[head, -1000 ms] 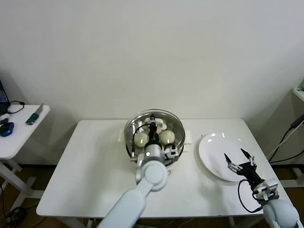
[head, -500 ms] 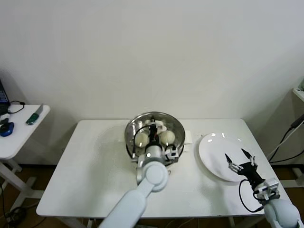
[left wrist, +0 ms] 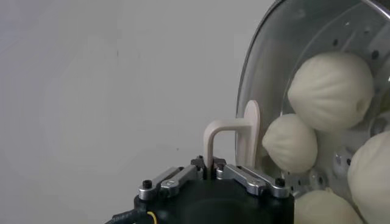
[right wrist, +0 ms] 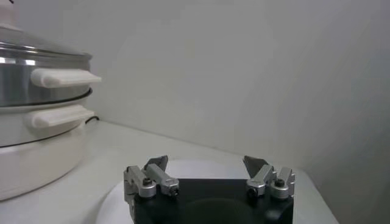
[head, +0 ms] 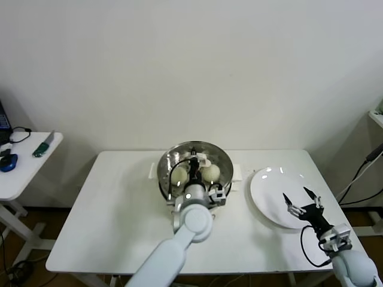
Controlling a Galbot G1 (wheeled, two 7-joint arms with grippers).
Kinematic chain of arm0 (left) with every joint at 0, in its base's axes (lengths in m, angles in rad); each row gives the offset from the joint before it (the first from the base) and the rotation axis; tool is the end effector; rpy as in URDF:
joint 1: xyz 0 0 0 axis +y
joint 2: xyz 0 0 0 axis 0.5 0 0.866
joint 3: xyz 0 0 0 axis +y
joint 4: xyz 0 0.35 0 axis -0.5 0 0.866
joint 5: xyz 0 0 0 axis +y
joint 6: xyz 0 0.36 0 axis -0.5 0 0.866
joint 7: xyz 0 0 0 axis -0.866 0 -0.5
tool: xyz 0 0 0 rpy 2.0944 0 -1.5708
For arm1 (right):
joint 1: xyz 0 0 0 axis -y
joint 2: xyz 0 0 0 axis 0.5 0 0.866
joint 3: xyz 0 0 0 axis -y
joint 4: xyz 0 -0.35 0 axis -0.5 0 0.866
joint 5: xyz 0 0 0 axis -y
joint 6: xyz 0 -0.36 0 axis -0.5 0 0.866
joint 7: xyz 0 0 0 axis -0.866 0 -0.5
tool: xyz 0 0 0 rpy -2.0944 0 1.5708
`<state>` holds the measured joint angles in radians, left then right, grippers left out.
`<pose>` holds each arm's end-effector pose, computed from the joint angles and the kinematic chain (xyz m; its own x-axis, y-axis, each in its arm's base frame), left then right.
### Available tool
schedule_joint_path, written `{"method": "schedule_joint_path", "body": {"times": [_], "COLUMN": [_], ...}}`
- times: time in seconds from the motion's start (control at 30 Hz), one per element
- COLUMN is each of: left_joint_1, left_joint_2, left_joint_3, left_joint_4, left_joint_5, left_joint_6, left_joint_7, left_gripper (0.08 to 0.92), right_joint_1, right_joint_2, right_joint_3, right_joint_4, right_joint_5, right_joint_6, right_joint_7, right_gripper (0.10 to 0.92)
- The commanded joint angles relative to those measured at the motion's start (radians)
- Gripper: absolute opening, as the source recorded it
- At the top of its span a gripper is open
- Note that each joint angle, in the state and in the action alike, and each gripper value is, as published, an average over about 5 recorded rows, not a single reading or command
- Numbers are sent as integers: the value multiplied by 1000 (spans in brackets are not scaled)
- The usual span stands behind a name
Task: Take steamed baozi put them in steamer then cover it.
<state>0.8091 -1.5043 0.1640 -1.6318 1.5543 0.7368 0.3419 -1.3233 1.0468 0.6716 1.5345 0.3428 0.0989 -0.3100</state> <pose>0.3506 -0.2058 -0.2673 -0.9965 -0.0495 0.0667 0.0667 0.0017 0.9978 0.2639 -0.2276 -0.3739 -0.9658 -0.1755 0.1911 -0.2067 0.9655 -0.1581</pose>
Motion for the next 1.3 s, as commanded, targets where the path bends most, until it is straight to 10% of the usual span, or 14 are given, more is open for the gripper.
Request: {"method": "schedule_joint_path", "body": {"times": [0.03,0.73,1.3], "left_joint_1": [3,18,81], "left_joint_2": [0,20,159], "left_joint_3": [4,15,14], "left_joint_4": [5,-14,-247], "left_joint_5": [-11,-49,-163], "left_joint_6": [49,49,49], "left_joint_7": [-25,-42,-28], "left_gripper": [155,160,610], "right_joint_1": [0,-4,-9], "right_joint_2": [5,17,19], "right_joint_3": [3,13,16], "right_joint_4": [-2,-12,24], "right_joint_5": [-2,-6,-8], "right_joint_6": [3,10,-90], "right_joint_7": [-3,-20,-8], "right_gripper": [823,823,823]}}
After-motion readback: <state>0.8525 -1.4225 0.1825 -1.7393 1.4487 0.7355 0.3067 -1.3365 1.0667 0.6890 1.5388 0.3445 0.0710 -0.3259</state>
